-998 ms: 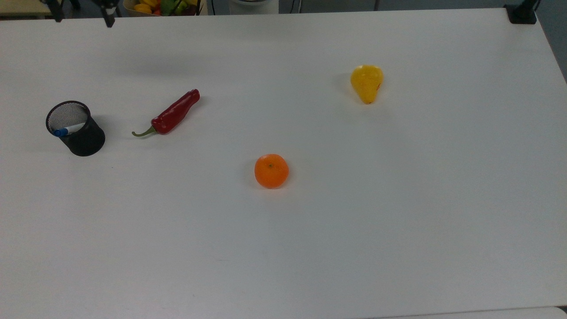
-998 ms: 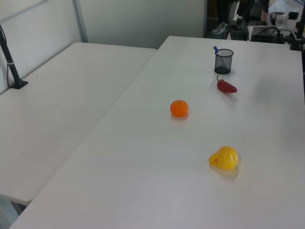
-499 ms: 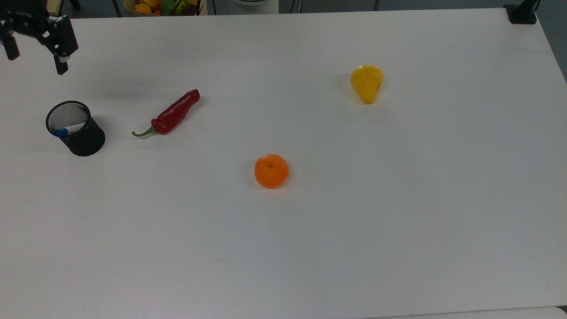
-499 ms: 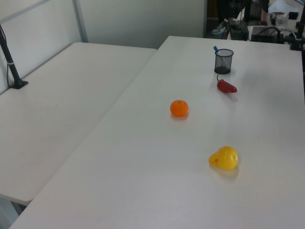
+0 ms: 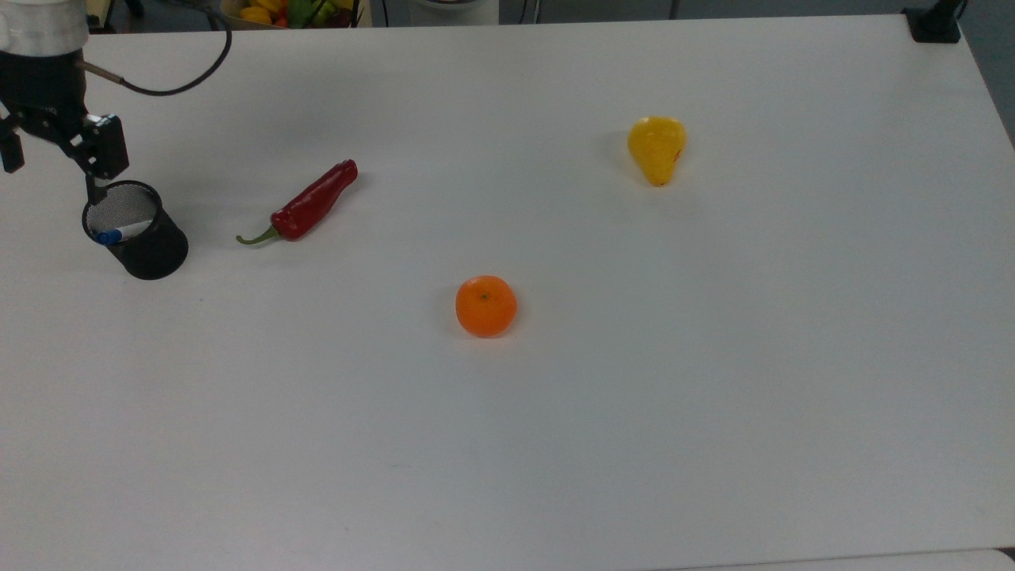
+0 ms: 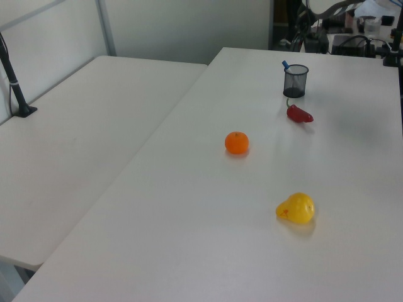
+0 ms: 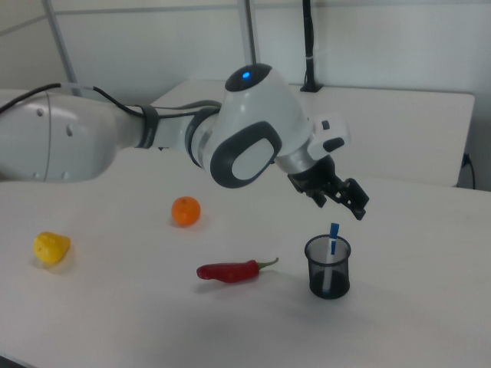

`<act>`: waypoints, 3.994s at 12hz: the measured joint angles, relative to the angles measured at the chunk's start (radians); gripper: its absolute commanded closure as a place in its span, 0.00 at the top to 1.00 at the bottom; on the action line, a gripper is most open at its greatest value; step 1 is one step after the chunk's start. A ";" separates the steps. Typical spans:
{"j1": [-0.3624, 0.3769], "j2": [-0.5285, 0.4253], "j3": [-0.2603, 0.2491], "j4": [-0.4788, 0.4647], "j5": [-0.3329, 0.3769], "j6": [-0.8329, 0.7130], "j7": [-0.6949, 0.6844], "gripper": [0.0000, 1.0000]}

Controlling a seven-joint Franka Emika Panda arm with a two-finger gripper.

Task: Take marker pen
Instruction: 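Move the gripper over the black mesh pen cup and lower it, then close the gripper on the blue-capped white marker in the cup, then lift the marker up out of the pen cup, then carry the marker toward the yellow pear and lower it to the table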

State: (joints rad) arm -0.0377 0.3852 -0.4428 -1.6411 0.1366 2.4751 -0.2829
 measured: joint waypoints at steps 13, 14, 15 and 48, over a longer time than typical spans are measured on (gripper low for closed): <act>0.003 0.101 0.039 -0.044 0.025 0.148 0.004 0.00; 0.003 0.100 0.040 -0.043 0.025 0.148 0.005 0.00; 0.003 0.100 0.040 -0.044 0.025 0.148 0.005 0.00; 0.098 -0.242 0.608 -0.212 -0.042 -0.567 0.374 0.00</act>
State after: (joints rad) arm 0.0606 0.1436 0.1654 -1.8527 0.0949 1.9084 0.0908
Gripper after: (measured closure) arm 0.819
